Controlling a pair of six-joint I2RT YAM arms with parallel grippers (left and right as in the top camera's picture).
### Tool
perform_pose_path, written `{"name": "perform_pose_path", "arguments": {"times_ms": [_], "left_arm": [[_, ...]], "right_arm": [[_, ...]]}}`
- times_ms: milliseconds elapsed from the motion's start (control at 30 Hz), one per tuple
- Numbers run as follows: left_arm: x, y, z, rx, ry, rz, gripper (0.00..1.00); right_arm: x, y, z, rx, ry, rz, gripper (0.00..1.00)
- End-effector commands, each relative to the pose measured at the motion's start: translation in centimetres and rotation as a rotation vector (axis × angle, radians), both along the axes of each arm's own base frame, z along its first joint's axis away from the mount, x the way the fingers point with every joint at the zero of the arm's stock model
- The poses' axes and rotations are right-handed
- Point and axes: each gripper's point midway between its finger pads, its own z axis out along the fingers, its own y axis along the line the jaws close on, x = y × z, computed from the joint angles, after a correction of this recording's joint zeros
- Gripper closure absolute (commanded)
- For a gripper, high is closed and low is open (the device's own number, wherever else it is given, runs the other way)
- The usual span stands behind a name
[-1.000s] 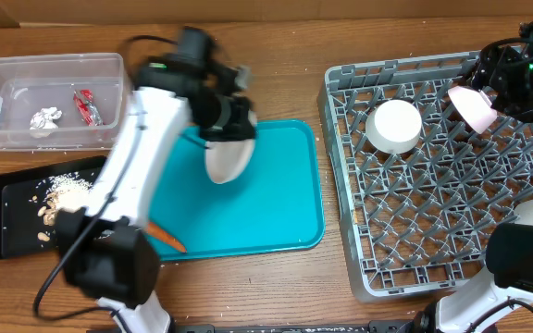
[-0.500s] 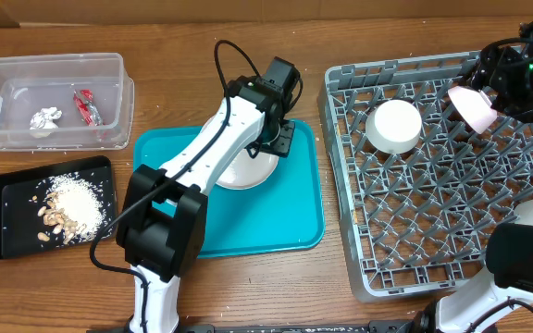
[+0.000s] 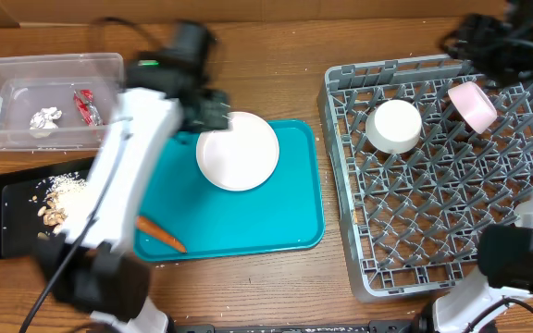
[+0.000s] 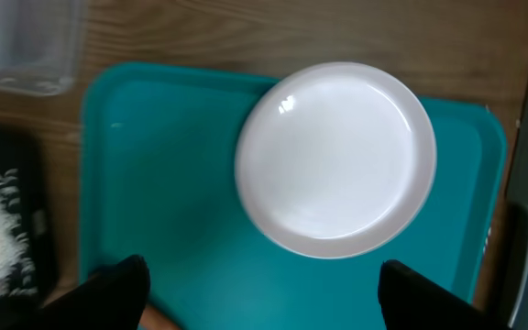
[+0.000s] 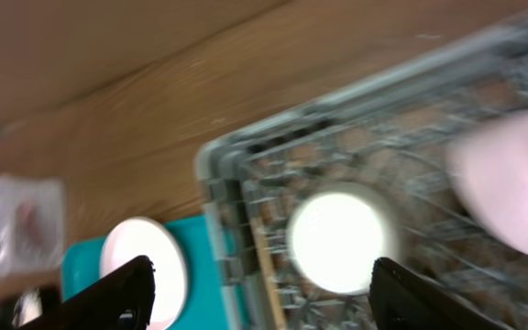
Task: Sort waste into correct bins and load items into the dishwasher
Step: 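Set the empty plate back on the teal tray and release it, then reach the right gripper to the white plate and grasp its rim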
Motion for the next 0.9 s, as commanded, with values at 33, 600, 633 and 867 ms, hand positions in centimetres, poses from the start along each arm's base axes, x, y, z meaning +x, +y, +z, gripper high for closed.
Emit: {"name": "perform_pose_path", "arguments": {"times_ms": [33, 600, 633, 867], "left_arm": [[-1.5, 6.5, 3.5, -0.045, -0.058, 0.25, 0.16], [-4.0, 15.1, 3.7, -0.102, -0.028, 0.51, 0.13], [-4.0, 15.1, 3.7, -0.102, -0.029, 0.51, 0.13], [-4.0, 15.1, 3.7, -0.102, -0.029, 0.51, 0.13]], "right_arm": [[-0.1, 8.7, 0.8, -0.054, -0.057, 0.185, 0.21], [-3.7, 24.2, -20.1, -0.169, 0.449, 0.467, 0.26], [-4.0, 24.3, -21.2, -0.172, 0.48, 0.458, 0.27], [-5.1, 25.3, -26.1, -0.196, 0.561, 0.481, 0.31]]}}
